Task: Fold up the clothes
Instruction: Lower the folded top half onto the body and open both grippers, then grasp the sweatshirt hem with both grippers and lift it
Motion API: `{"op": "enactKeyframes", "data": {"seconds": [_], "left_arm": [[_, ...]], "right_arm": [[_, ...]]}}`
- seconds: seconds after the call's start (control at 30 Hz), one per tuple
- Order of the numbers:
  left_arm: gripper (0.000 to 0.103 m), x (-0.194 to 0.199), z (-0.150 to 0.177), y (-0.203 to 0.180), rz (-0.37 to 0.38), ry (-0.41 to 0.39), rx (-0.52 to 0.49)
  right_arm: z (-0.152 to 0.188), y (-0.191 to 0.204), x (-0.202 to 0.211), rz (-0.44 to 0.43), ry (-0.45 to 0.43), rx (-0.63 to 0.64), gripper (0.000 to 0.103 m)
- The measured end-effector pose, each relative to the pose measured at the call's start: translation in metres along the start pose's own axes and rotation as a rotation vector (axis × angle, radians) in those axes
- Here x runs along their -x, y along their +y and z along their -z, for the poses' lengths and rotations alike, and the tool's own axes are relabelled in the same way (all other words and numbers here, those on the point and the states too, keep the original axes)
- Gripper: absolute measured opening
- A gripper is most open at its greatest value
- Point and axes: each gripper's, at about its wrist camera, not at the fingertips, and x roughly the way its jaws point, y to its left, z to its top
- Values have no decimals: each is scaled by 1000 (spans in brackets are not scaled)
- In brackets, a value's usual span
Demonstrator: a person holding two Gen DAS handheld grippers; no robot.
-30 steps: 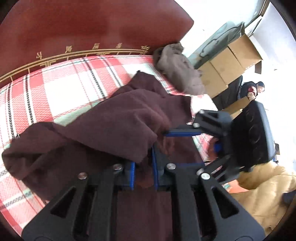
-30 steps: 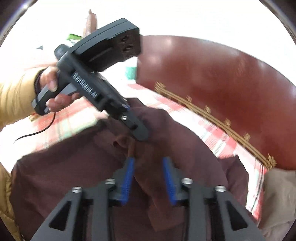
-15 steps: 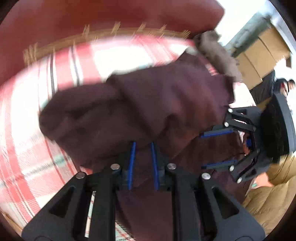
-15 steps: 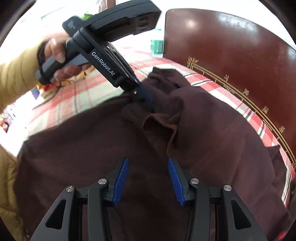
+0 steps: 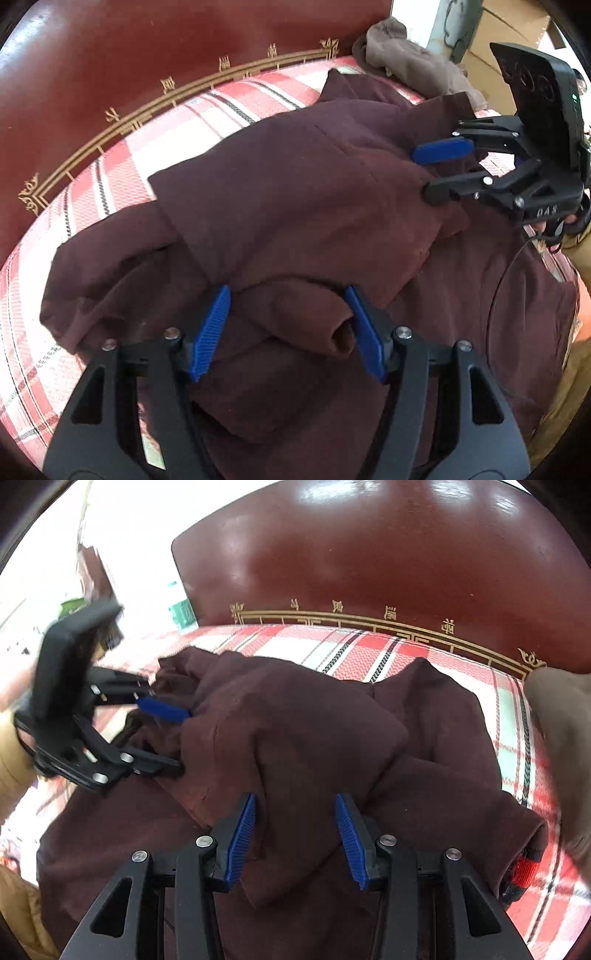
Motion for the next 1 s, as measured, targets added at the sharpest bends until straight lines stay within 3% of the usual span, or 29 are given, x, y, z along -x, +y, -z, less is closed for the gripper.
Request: {"op": "enactKeyframes", "data": {"seconds": [0.13,0.27,0.47,0.6,0.67,0.77,0.9,1.0], "left_arm": [[66,23,19,7,-1,-29,80],[66,51,56,2,61,-84,179],[67,97,136,-16,106,-128,307],[81,116,184,-33,101,-143,386],[81,120,201,-40,102,-136,411],[81,125,229,-45,110,-118,458],[82,120,252,-48,152,-93,526],[82,115,257,-57,207,-101,543]], "right_arm": [[5,8,29,-6,-12,10,47],[28,-1,72,-92,-37,-72,58],[106,-9,138,-158,-27,-244,66],[155,0,171,-201,-39,-321,69],[173,10,185,-228,-54,-336,73],[192,23,198,-284,-85,-346,85],[208,36,175,-240,9,-360,85],[211,42,161,-238,2,-364,86]]}}
